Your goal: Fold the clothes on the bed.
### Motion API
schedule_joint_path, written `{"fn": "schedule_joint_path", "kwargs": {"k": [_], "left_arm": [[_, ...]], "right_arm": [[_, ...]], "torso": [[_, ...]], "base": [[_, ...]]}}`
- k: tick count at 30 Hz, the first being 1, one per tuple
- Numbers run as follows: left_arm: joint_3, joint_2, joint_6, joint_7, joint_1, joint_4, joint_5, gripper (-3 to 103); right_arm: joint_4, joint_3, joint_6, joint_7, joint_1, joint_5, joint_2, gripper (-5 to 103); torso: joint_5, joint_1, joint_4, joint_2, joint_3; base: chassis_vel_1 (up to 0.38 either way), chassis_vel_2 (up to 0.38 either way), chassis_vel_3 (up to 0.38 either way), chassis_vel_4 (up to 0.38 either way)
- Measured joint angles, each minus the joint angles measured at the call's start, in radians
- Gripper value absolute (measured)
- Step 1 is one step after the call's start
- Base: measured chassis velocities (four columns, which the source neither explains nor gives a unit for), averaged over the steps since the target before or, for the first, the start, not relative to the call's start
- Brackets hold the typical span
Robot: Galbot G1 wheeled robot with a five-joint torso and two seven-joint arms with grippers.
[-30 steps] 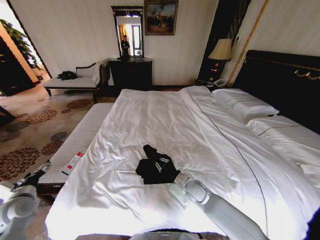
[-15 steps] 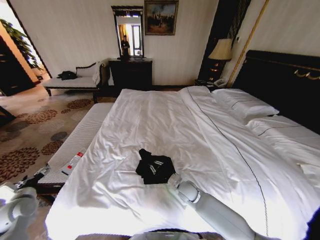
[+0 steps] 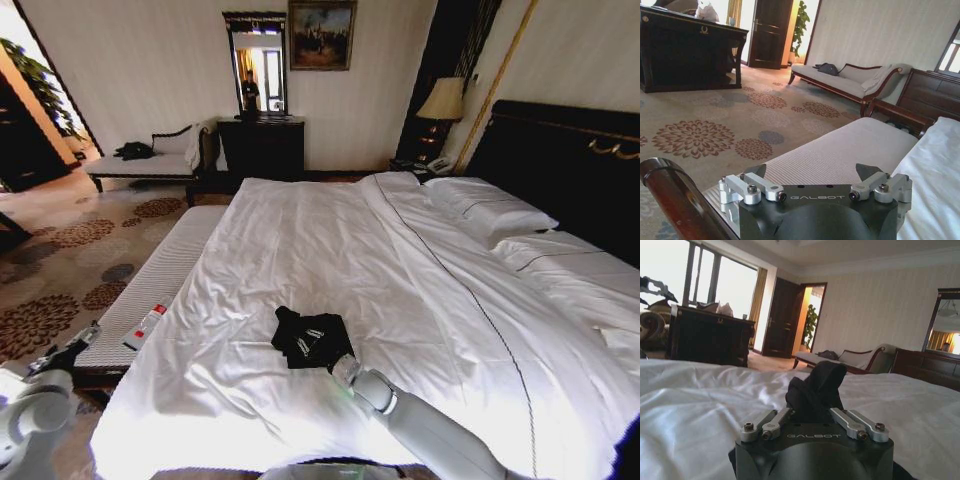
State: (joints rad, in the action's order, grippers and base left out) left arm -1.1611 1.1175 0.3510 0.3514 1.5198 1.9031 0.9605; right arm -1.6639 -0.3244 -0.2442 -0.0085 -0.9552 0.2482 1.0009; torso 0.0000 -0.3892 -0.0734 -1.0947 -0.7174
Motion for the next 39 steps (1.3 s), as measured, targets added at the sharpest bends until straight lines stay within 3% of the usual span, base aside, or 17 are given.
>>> {"fn": "schedule_joint_path", "kwargs": {"k": [7,11,12,14,16,17,18,20,22,24,30,35,39], "left_arm": [[0.012,0.003,0.017,0.012,-0.006,0.000,0.009,100],[0.012,0.004,0.017,0.012,-0.005,0.000,0.010,100],[0.010,0.003,0.017,0.012,-0.003,-0.002,0.010,100],[0.005,0.000,0.017,0.012,-0.001,-0.004,0.010,100],[0.004,-0.001,0.017,0.013,0.000,-0.004,0.010,100],[0.000,-0.002,0.016,0.013,0.002,-0.005,0.010,100],[-0.001,-0.002,0.016,0.013,0.004,-0.004,0.010,100],[-0.003,-0.002,0.015,0.013,0.006,-0.003,0.010,100],[-0.004,-0.001,0.015,0.013,0.007,-0.002,0.010,100],[-0.008,0.000,0.014,0.013,0.010,-0.001,0.010,100],[-0.016,0.002,0.013,0.013,0.014,-0.001,0.010,100],[-0.011,0.011,0.010,0.013,0.012,-0.006,0.005,100],[-0.004,0.017,0.002,0.012,0.011,-0.013,-0.003,100]], "right_arm": [[-0.015,-0.001,-0.064,-0.055,-0.006,0.069,-0.013,48],[-0.018,-0.006,-0.110,-0.110,-0.006,0.142,-0.014,59],[-0.021,-0.009,-0.139,-0.158,-0.001,0.199,-0.011,65],[-0.024,-0.014,-0.146,-0.173,0.013,0.249,-0.004,76],[-0.024,-0.015,-0.140,-0.171,0.019,0.263,0.000,76],[-0.016,-0.021,-0.088,-0.109,0.039,0.291,0.016,86],[-0.010,-0.025,-0.039,-0.044,0.052,0.298,0.030,86],[0.003,-0.034,0.039,0.048,0.072,0.319,0.052,96],[0.010,-0.040,0.069,0.081,0.082,0.337,0.064,96],[0.027,-0.060,0.155,0.162,0.110,0.400,0.106,100],[0.039,-0.102,0.281,0.264,0.146,0.493,0.176,100],[0.087,-0.144,0.301,0.280,0.150,0.457,0.224,100],[0.131,-0.168,0.270,0.270,0.149,0.453,0.269,100]], "torso": [[0.0000,0.000,0.0000,0.000,0.000],[0.0000,0.000,0.0000,0.000,0.000],[0.0000,0.000,-0.0001,0.000,0.000],[0.0000,0.000,0.0000,0.000,0.000],[0.0000,0.000,0.0000,0.000,0.000],[-0.0001,0.000,0.0000,0.000,0.000],[-0.0001,0.000,0.0000,0.000,0.000],[-0.0002,0.000,0.0000,0.000,0.000],[-0.0001,0.000,0.0000,0.000,0.000],[0.0000,0.000,0.0000,0.000,0.000],[-0.0002,0.000,0.0002,0.000,0.000],[-0.0001,0.000,0.0000,0.000,0.000],[-0.0002,0.000,-0.0001,0.000,0.000]], "base": [[0.000,0.000,0.000,0.000],[0.000,0.000,0.000,0.000],[0.000,0.000,0.000,0.000],[0.000,0.000,0.000,0.000],[0.000,0.000,0.000,0.000],[0.000,0.000,0.000,0.000],[0.000,0.000,0.000,0.000],[0.000,0.000,0.000,0.000],[0.000,0.000,0.000,0.000],[0.000,0.000,0.000,0.000],[0.000,0.000,0.000,0.000],[0.000,0.000,0.000,0.000],[0.000,0.000,0.000,0.000]]}}
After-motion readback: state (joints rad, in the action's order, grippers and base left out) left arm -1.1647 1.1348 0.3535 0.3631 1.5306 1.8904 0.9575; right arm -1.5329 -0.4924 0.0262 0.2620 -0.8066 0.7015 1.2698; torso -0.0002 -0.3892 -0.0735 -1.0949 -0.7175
